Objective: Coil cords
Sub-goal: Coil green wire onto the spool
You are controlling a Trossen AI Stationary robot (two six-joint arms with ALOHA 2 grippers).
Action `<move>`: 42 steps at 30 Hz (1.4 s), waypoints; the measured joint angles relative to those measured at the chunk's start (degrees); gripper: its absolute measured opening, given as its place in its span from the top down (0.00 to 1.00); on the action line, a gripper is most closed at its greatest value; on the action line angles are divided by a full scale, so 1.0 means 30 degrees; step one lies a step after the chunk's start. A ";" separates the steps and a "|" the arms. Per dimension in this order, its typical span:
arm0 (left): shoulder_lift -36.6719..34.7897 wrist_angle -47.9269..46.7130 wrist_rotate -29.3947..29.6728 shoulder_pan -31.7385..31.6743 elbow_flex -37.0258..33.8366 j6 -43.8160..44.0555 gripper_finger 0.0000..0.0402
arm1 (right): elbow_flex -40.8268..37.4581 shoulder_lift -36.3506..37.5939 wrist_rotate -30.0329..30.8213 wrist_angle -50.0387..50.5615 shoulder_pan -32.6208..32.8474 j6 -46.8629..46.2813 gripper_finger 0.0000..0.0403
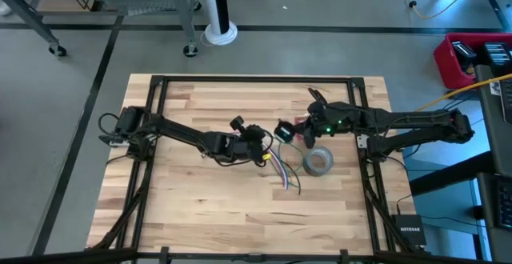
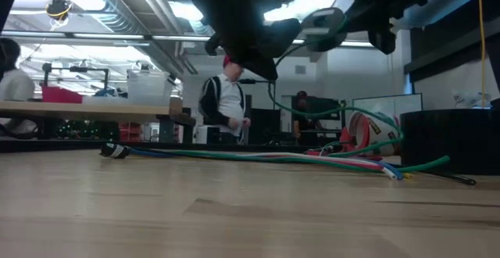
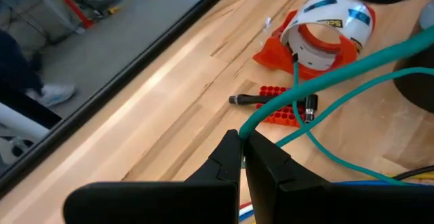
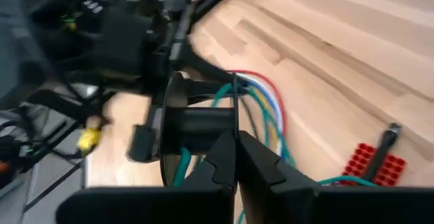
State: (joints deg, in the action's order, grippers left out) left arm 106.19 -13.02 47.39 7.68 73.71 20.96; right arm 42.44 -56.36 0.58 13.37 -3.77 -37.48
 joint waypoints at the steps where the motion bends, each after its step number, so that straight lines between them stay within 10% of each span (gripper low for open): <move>1: 0.0000 0.0001 -0.0374 -0.0142 0.0000 0.0006 1.00 | 0.0000 0.0000 -0.0203 -0.0079 0.0000 0.0003 0.98; 42: 0.0000 0.0558 -0.5636 -0.2058 0.1610 -0.1029 1.00 | 0.0000 -0.4560 0.0510 0.2555 0.0015 -0.0929 0.98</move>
State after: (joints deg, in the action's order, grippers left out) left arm 106.19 -11.34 30.48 1.50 78.54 17.87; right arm 42.44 -70.04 2.11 21.03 -3.73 -40.26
